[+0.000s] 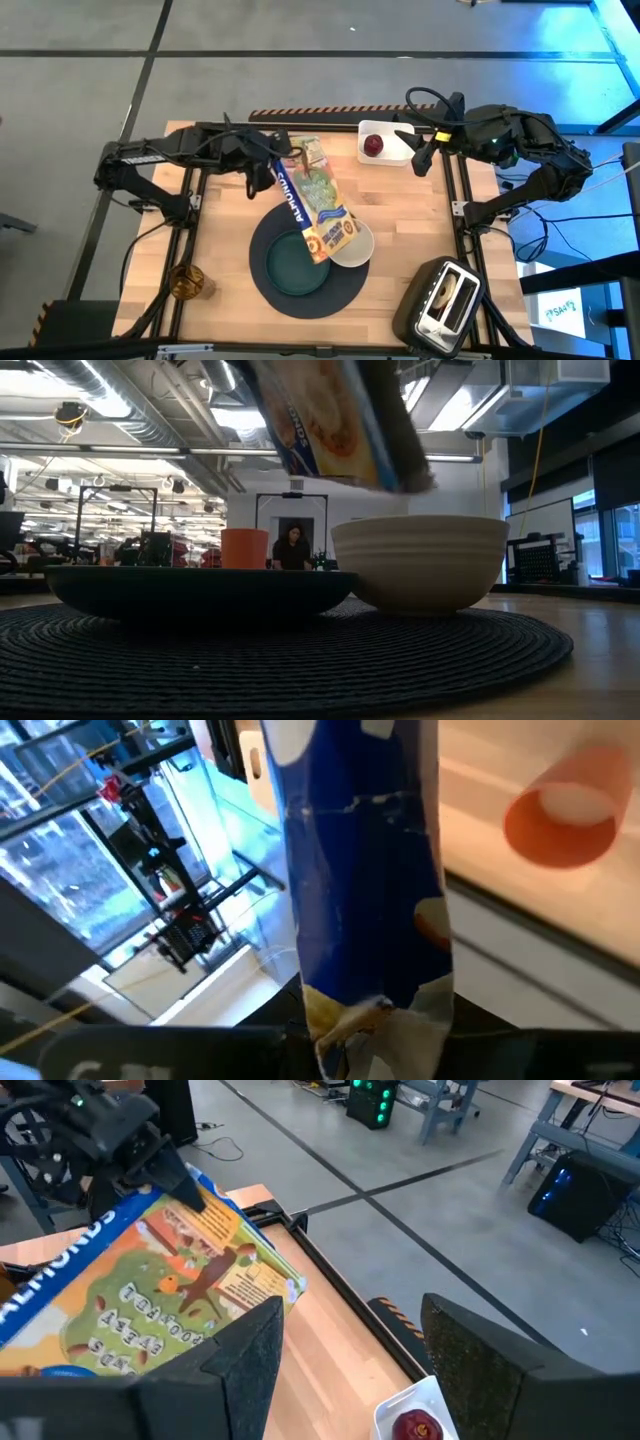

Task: Arrange a breakfast setting
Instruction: Pour the cereal into the bowl

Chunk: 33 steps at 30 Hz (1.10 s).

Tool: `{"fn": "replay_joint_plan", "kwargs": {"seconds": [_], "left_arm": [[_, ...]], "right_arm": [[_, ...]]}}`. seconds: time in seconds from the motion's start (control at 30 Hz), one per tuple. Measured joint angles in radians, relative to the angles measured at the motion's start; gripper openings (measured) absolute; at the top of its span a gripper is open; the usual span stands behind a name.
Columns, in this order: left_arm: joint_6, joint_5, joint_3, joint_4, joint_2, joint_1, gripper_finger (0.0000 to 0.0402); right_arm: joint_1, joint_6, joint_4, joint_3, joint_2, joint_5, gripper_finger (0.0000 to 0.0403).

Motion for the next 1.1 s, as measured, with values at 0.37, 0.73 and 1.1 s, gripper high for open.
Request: {"fn": "replay_joint_plan", "kwargs": {"seconds": [0.37, 0.73, 1.1], "left_arm": [[0.111, -0.103, 0.0, 0.053, 0.049, -0.075, 0.0063], [0.199, -0.174, 0.0, 0.116, 0.076, -0.118, 0.0063], [0.237, -0.21, 0.0, 0.138, 0.076, -0.127, 0.0063]], "right_arm": [[0.0, 0.0, -0.005, 0.0, 0.0, -0.002, 0.0227], [0.0, 0.0, -0.015, 0.0, 0.0, -0.003, 0.0227], [0.0, -0.002, -0.016, 0.0, 0.0, -0.011, 0.0227]]}}
